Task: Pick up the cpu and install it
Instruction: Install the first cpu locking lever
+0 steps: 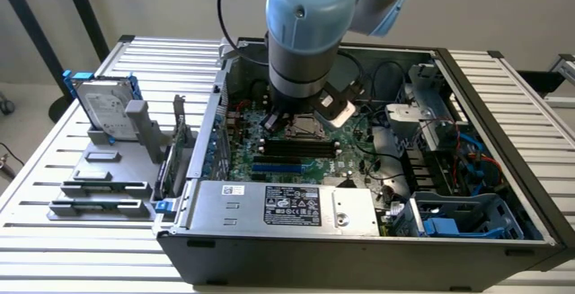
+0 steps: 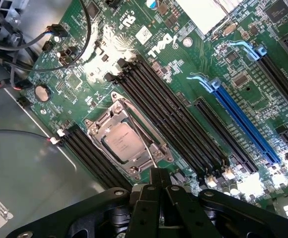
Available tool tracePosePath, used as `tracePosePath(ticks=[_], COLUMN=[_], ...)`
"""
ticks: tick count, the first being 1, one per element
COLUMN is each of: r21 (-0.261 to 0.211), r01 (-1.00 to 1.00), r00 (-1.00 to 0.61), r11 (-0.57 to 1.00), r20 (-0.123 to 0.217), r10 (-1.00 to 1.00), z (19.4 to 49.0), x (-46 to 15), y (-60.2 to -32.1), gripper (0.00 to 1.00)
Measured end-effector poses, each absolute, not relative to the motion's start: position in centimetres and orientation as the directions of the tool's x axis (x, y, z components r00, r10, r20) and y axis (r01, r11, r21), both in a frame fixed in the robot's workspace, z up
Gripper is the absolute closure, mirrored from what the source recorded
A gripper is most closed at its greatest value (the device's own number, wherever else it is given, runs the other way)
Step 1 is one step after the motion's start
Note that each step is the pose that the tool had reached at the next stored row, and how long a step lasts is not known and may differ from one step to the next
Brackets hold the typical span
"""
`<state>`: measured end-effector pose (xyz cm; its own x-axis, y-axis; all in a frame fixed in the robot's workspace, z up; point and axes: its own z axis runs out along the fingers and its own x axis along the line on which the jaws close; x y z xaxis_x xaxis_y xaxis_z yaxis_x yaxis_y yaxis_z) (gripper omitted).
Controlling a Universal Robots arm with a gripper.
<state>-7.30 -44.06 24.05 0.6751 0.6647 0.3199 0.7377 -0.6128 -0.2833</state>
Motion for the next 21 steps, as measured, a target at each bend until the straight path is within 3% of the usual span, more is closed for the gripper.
tracePosePath(ticks=[21], r21=[-0.279], r01=[0.743], r00=[0.669], r11=[-0.608], r20=[0.312], r10=[0.675], z=[22.1], x=[-7.4], y=[-43.4], gripper=[0.89])
